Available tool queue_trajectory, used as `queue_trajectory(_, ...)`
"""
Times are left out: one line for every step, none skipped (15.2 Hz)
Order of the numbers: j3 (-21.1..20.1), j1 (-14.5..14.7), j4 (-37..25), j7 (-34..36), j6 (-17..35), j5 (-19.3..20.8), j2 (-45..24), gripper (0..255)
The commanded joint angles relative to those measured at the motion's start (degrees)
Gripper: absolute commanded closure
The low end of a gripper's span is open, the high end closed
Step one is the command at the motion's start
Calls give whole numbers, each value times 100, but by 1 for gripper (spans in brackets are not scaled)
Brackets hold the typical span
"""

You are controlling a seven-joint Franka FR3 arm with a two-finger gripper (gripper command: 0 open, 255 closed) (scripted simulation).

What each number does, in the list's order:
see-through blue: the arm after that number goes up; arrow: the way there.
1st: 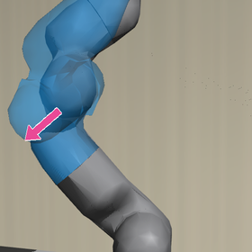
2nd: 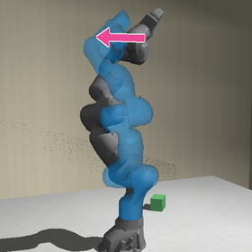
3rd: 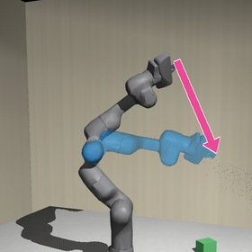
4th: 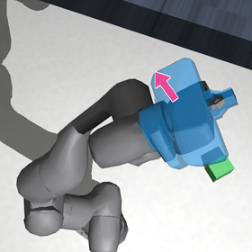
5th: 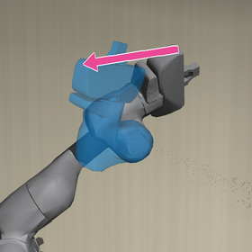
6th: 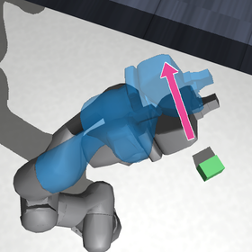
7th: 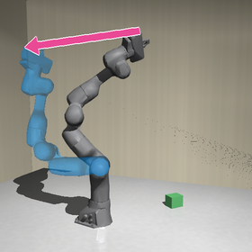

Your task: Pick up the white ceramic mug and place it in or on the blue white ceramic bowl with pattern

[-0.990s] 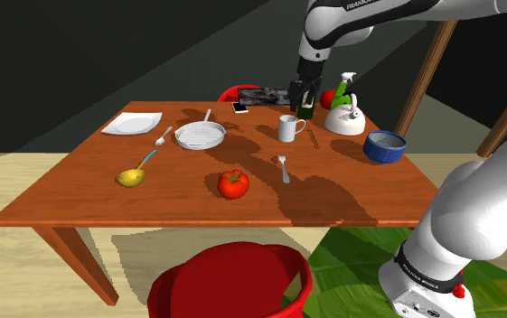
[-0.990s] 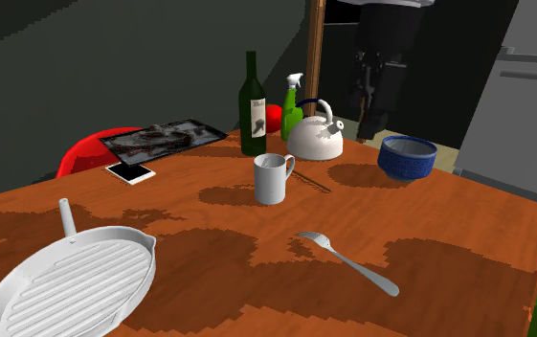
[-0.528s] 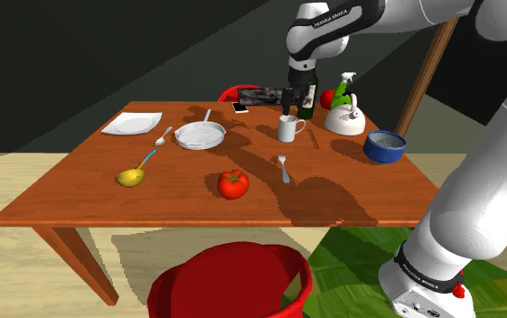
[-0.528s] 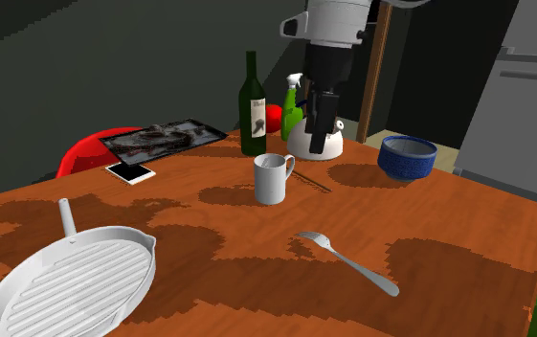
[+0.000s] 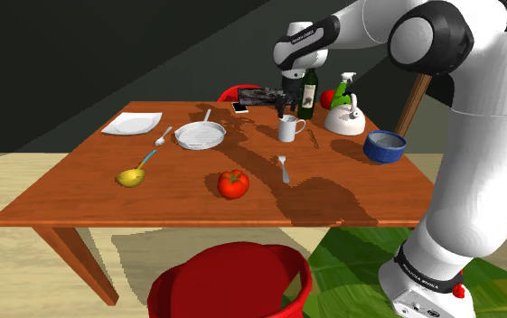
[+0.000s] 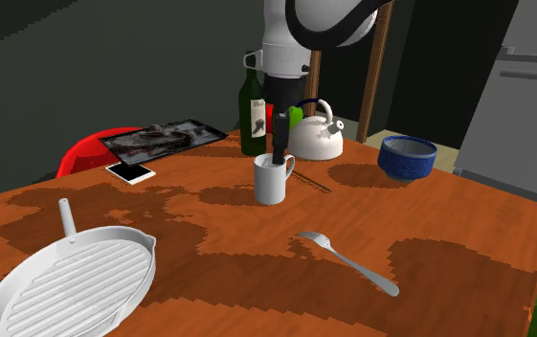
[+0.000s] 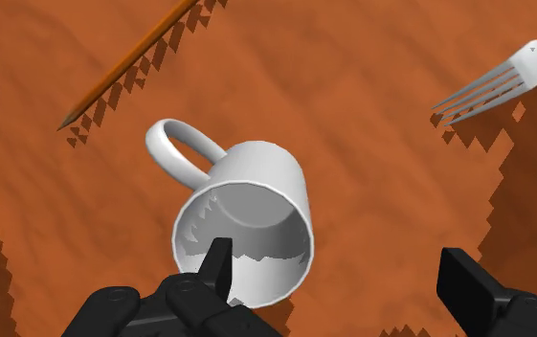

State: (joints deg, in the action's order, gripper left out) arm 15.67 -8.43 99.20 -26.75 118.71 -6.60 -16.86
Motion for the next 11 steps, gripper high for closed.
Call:
queue_trajectory(-19,-65,-255,-98,40,-89,-326,0)
queue_trajectory(-25,-68,-221,-104,104,-100,-356,0)
queue_trajectory(-30,-70,-187,-112,168,-112,-388,0)
queue_trajectory(-36,-73,-155,-119,231,-124,-420,0)
queue_trajectory(-41,-75,-124,-127,294,-136,-454,0)
queue_trajectory(-47,-78,-95,-135,356,-149,-488,0)
queue_trajectory(-53,-81,-67,-143,418,-162,-523,0)
queue_trajectory(-56,-82,-52,-148,454,-169,-544,0)
queue_trajectory(-56,-82,-51,-148,454,-169,-544,0)
queue_trajectory(-56,-82,-52,-148,454,-169,-544,0)
queue_trajectory(-56,-82,-52,-148,454,-169,-544,0)
